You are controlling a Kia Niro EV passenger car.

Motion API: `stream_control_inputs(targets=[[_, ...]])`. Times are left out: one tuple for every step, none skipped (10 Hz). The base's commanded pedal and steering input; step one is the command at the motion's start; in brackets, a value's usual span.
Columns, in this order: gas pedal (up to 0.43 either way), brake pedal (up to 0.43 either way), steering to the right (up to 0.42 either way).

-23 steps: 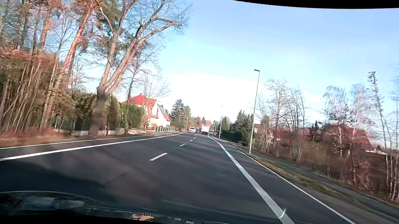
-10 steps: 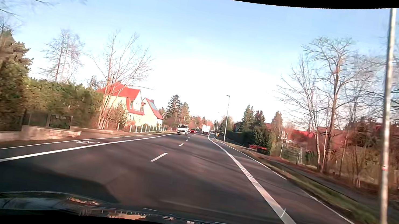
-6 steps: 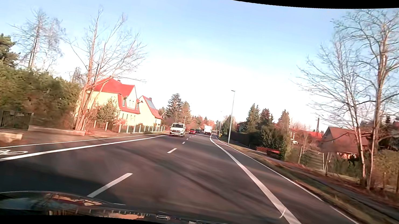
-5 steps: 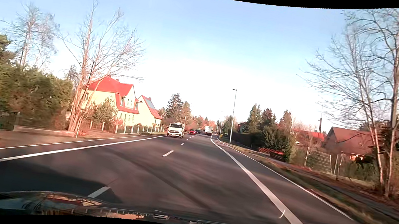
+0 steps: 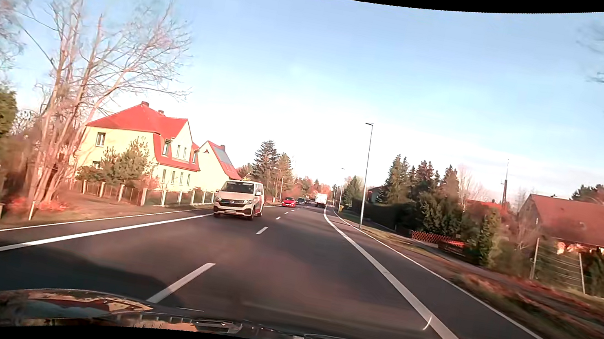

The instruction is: Follow the waypoints while adhering to traffic rules and regulations

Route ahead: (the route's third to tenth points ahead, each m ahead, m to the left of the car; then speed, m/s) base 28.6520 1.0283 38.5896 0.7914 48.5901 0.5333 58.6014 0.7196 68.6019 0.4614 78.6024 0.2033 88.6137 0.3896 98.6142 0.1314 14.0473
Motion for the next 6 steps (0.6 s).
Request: stream_control_inputs(targets=[[0.118,0.000,-0.011],[0.118,0.000,-0.011],[0.118,0.000,-0.011],[0.118,0.000,-0.011],[0.118,0.000,-0.011],[0.118,0.000,-0.011]])
